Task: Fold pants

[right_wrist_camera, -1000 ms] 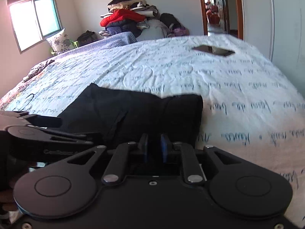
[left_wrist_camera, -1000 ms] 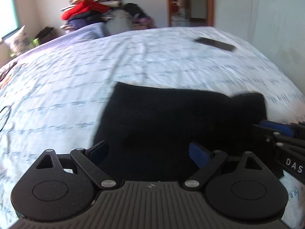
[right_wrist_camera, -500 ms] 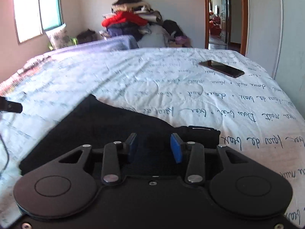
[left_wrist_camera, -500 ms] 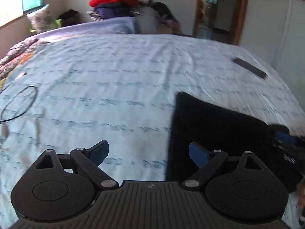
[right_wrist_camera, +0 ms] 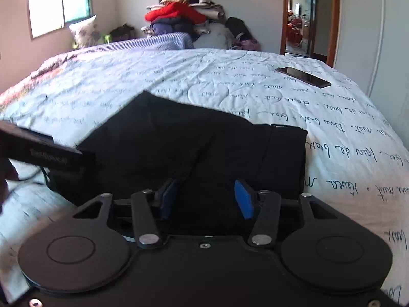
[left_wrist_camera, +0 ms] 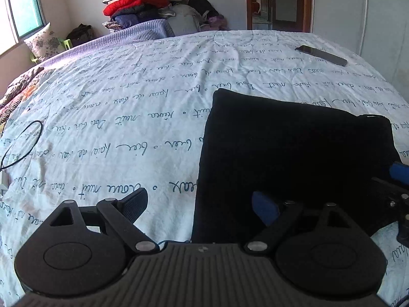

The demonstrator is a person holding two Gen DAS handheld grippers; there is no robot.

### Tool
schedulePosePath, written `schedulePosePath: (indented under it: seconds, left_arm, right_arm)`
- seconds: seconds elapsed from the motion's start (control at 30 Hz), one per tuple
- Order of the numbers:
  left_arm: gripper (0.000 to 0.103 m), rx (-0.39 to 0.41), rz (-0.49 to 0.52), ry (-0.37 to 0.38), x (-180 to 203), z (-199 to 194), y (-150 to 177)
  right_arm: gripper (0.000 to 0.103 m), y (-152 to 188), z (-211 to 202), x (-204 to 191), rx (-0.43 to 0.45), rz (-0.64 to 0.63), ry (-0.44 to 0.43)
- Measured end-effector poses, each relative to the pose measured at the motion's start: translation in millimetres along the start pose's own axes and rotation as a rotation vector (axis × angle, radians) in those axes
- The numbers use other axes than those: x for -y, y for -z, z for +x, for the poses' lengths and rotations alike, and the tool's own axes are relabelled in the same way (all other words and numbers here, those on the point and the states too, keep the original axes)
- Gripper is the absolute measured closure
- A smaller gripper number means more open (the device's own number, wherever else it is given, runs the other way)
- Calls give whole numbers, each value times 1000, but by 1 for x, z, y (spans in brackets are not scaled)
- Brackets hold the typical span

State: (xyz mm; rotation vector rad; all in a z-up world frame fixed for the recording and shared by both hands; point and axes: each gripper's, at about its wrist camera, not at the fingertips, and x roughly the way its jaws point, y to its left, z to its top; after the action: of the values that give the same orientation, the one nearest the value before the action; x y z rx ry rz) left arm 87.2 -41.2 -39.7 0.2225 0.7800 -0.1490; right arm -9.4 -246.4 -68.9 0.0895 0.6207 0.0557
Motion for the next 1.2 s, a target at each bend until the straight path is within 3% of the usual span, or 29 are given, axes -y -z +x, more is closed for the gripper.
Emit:
schedulePosePath:
  seconds: [0.13, 0.2, 0.4, 0.73, 1.2]
  left_arm:
    - [13, 17, -22, 3, 1, -15, 1]
    - [12, 24, -21, 1, 4, -22, 5]
    - [12, 33, -21, -29, 8, -41, 21]
    - [12, 12, -32, -52, -1, -60, 46]
    - [12, -2, -37, -47, -4, -63, 50]
  right_arm:
    - [43, -5, -39, -20, 108, 10, 3]
    - [24, -2, -55, -32, 142, 5, 25]
    - [8, 15, -81, -60, 120, -2, 132]
    - [8, 34, -94, -72, 66, 55, 106]
    - [8, 39, -96, -74, 58, 51, 91]
